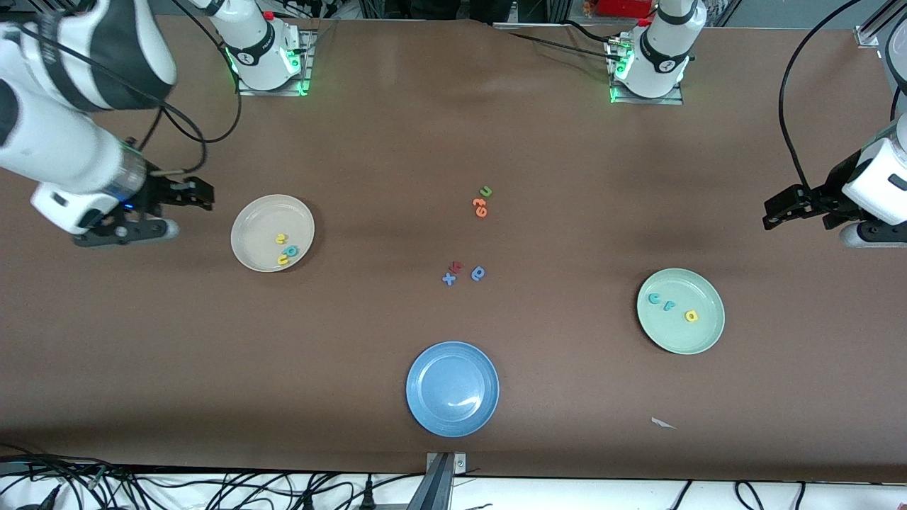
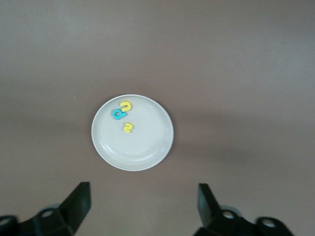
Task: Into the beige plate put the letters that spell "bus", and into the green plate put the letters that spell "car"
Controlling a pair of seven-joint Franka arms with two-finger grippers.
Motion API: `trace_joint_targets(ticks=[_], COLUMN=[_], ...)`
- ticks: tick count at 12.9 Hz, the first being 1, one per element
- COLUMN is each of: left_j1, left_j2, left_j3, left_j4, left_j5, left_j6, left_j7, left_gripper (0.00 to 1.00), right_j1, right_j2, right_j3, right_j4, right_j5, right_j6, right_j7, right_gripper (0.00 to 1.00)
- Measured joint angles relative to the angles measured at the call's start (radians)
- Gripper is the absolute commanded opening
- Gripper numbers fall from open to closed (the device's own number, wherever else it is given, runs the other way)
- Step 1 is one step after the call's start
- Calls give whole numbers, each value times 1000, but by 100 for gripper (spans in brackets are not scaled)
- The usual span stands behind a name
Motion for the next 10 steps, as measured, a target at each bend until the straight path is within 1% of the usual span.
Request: trace_joint_targets(ticks=[1, 4, 10], left_j1=[0, 0, 0], left_j2=[0, 0, 0], left_j3=[0, 0, 0], left_j4=[0, 0, 0], left_j5=[0, 0, 0], left_j6=[0, 0, 0], left_j7=[0, 0, 0], left_gripper=[100, 100, 100], right_j1=[2, 3, -30], right_j2=[-25, -65, -61], right_j3=[-18, -24, -33], right_j4=[3, 3, 0], right_j5=[6, 8, 7], right_j6=[-14, -35, -35], right_j7=[-10, -12, -12], right_gripper=[100, 100, 100])
